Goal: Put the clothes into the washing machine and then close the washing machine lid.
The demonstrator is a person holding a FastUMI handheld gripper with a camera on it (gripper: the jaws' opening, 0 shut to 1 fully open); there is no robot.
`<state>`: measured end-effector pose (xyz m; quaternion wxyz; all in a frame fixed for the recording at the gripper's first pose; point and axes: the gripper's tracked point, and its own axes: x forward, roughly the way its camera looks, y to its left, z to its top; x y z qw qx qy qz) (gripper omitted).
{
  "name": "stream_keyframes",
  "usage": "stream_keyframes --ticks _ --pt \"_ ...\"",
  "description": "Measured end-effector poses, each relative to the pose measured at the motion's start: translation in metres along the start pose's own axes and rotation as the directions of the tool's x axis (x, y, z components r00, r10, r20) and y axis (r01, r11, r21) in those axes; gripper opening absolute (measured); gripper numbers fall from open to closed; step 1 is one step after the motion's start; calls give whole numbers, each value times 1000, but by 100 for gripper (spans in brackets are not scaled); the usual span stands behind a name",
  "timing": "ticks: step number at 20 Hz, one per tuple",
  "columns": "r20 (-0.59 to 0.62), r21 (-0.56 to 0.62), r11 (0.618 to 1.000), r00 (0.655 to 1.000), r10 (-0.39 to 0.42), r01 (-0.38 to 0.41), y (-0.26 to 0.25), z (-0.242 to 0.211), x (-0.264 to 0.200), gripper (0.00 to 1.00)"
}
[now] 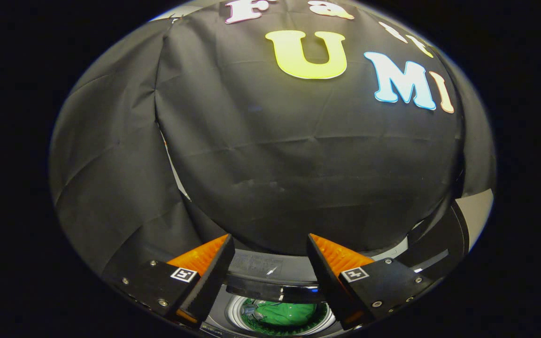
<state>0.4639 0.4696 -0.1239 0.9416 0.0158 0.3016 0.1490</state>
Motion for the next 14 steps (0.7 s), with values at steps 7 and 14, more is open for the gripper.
stream_keyframes --ticks 7,14 --pt "88 -18 1000 996 9 -8 8 -27 -30 96" --pt "97 -26 999 995 31 -29 6 -42 -40 96"
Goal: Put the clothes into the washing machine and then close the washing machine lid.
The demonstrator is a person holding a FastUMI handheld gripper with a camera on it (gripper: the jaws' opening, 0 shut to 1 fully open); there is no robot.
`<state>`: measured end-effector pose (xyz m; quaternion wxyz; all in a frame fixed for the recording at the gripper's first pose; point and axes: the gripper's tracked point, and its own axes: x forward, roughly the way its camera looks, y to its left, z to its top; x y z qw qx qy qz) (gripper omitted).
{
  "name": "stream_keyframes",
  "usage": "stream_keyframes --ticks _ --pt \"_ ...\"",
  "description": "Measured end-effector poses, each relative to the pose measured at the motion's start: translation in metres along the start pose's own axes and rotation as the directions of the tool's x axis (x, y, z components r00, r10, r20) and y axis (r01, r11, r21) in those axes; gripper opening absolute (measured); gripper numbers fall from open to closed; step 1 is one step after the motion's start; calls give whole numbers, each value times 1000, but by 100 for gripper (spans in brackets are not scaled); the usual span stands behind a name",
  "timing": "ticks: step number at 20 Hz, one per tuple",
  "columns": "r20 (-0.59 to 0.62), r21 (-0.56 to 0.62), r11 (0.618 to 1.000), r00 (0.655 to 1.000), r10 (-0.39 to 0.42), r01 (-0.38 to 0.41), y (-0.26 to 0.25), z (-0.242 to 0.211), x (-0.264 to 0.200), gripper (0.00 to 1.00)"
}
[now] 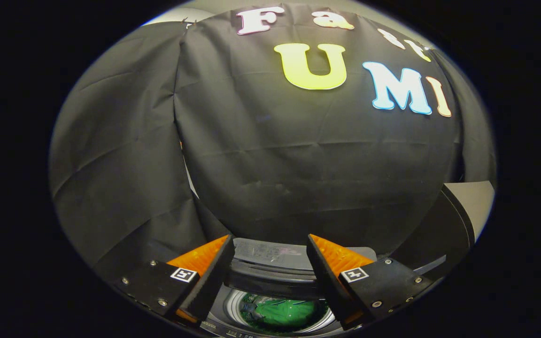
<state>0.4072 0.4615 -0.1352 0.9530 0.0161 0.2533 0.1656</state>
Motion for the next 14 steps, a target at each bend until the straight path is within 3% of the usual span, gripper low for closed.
stream_keyframes --ticks 7,14 --pt "38 -13 1000 999 25 -25 2 -23 -20 95" --pt "-12 -79 995 998 65 -66 5 -86 -34 94"
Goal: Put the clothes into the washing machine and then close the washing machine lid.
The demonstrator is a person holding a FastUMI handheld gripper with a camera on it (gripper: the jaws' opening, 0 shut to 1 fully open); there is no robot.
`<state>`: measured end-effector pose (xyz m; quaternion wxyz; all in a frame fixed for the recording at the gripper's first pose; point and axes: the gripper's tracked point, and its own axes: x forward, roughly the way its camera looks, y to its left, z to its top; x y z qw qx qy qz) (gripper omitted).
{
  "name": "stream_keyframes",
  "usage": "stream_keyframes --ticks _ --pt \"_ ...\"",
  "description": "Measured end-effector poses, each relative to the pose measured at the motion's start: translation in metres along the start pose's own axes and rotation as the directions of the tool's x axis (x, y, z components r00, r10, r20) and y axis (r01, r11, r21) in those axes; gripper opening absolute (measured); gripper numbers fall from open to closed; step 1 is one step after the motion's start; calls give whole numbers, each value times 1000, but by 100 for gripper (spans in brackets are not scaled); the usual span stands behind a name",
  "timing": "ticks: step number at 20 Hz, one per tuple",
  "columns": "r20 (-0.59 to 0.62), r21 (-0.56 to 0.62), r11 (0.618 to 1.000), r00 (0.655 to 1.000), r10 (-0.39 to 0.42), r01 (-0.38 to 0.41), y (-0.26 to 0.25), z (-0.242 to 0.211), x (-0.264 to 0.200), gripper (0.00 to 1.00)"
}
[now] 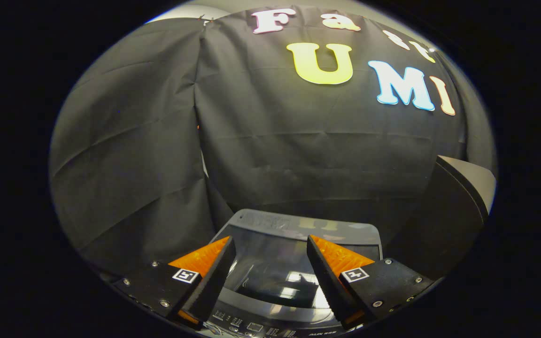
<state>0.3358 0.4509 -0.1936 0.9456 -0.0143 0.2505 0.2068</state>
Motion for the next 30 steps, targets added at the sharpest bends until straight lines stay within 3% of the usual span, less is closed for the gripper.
stream_keyframes --ticks 6,13,21,30 --pt "41 -11 1000 999 18 -18 15 -12 -22 95" --pt "155 35 999 988 -13 8 6 36 -77 95" --pt "271 18 999 961 -51 48 -31 73 -158 95" --pt "337 2 997 939 -75 79 -92 64 -257 94"
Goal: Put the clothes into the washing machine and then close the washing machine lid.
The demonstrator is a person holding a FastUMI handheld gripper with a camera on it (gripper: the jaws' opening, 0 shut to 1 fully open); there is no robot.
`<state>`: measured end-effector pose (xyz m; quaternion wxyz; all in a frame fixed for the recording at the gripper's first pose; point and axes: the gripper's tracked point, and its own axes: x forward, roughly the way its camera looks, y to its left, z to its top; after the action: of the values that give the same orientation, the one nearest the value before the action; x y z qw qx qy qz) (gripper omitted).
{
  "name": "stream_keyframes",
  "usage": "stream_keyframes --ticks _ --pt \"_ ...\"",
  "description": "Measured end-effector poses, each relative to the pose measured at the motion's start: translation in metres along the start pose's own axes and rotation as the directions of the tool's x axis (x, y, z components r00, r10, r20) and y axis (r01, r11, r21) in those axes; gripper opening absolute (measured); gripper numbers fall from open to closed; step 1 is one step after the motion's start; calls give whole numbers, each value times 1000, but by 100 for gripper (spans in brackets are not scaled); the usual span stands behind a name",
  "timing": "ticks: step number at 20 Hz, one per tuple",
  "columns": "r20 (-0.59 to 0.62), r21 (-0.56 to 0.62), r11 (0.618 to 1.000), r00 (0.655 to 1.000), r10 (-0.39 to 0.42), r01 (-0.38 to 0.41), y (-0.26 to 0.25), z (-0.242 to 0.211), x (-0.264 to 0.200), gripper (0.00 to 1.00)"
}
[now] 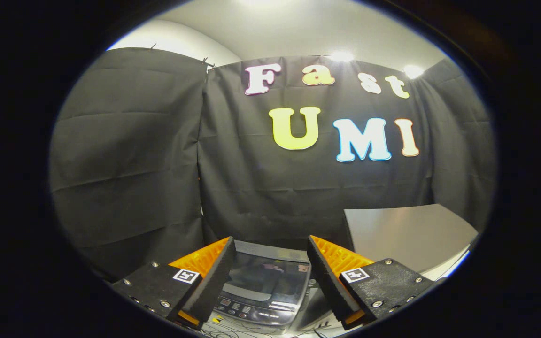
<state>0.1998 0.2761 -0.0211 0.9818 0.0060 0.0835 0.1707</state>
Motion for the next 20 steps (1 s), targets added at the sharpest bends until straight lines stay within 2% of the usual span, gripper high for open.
stream_keyframes --ticks 7,20 --pt "34 -3 999 998 -47 47 -56 7 -64 94" --pt "80 38 982 979 -188 185 -151 12 -168 94"
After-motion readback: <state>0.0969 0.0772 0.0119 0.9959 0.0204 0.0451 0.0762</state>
